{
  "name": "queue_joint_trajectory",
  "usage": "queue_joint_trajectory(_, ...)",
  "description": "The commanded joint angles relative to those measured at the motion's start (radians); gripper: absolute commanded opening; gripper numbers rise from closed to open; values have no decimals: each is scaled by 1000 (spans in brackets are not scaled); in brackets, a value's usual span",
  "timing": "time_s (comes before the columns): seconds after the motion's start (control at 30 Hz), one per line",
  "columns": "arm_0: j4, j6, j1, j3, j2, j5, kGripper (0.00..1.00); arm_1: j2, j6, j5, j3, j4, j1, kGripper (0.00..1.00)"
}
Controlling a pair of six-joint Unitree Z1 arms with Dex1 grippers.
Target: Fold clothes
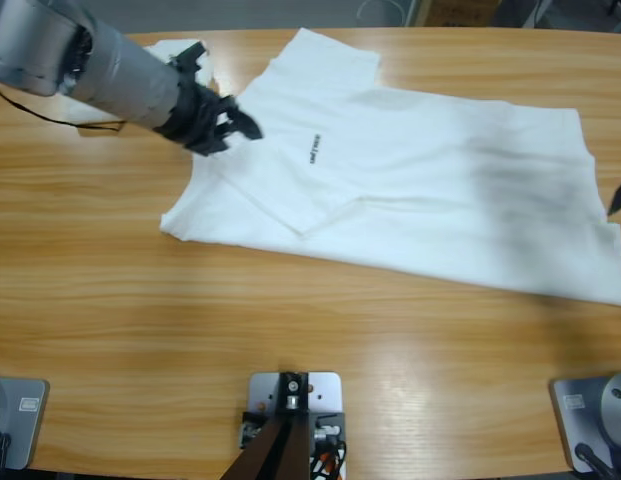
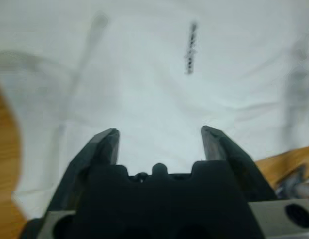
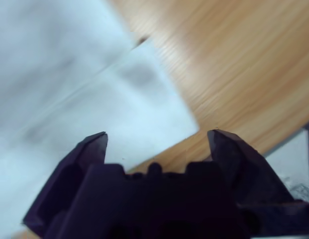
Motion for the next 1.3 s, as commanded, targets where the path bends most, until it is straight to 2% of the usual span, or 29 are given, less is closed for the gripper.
queue_joint_trajectory(0.03, 82, 72, -68, 162, -140, 79, 977, -114, -49, 155, -38, -80, 176, 918)
queue_joint_trajectory(0.13, 82, 54, -115, 239, -196, 94, 977, -95, -42, 178, -41, -215, 273, 958)
queue_joint_trajectory(0.17, 82, 46, -134, 262, -212, 107, 977, -80, -32, 185, -57, -257, 310, 869)
queue_joint_trajectory(0.23, 82, 22, -164, 301, -246, 140, 977, -52, 0, 201, -106, -257, 352, 584)
queue_joint_trajectory(0.3, 82, -7, -166, 328, -291, 159, 977, -26, 60, 217, -136, -254, 369, 563)
queue_joint_trajectory(0.4, 84, -21, -166, 335, -344, 167, 977, 19, 66, 238, -148, -255, 376, 563)
queue_joint_trajectory(0.43, 85, -34, -166, 335, -351, 169, 977, 33, 68, 267, -149, -257, 388, 591)
queue_joint_trajectory(0.5, 86, -32, -166, 335, -326, 168, 982, 56, 106, 309, -148, -251, 415, 925)
queue_joint_trajectory(0.53, 86, -23, -166, 332, -301, 168, 987, 61, 114, 307, -146, -235, 424, 993)
queue_joint_trajectory(0.63, 86, -14, -166, 328, -256, 173, 989, 9, 114, 259, -126, -156, 427, 1000)
queue_joint_trajectory(0.73, 85, -10, -166, 301, -207, 207, 987, -91, 114, 214, -13, -157, 427, 1000)
queue_joint_trajectory(0.9, 85, 141, -166, 150, -90, 279, 993, -200, 87, 82, 149, -272, 427, 1000)
queue_joint_trajectory(1.1, 92, 302, -166, -53, 91, 316, 996, -114, 14, -44, 200, -302, 401, 1000)
queue_joint_trajectory(1.3, 153, 293, -166, -167, 191, 317, 996, -12, -24, 14, 226, -404, 288, 1000)
